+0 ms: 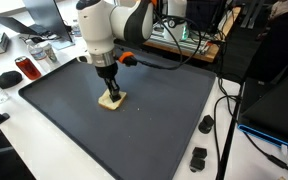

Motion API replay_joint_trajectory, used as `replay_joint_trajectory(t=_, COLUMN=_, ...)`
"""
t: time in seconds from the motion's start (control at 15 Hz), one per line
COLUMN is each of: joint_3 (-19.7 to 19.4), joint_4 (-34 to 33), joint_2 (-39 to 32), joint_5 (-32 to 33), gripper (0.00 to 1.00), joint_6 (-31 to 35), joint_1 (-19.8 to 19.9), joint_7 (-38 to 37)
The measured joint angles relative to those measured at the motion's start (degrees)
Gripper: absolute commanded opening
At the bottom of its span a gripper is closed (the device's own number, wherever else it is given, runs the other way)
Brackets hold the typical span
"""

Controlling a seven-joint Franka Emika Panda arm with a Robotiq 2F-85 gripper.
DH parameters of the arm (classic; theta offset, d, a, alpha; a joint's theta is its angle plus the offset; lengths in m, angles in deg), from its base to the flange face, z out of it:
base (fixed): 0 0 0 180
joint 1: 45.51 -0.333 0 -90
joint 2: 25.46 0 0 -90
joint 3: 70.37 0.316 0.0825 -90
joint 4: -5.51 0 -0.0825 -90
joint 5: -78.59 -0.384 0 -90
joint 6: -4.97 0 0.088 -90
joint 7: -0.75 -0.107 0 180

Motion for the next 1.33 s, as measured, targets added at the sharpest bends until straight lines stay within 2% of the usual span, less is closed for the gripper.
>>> replay_joint_trajectory(t=0.6, joint_3=-1.47, joint_4=0.67, joint_2=1.75, joint_5=0.05, gripper=0.05, joint_6=0.0, joint_1=-0.01, joint_7=0.0)
replay_joint_trajectory(t=1.33, joint_3=-2.12, joint_4=6.66, joint_2=8.72, joint_5=2.16, gripper=0.05, joint_6=-0.11, joint_1=-0.48, joint_7=-1.81)
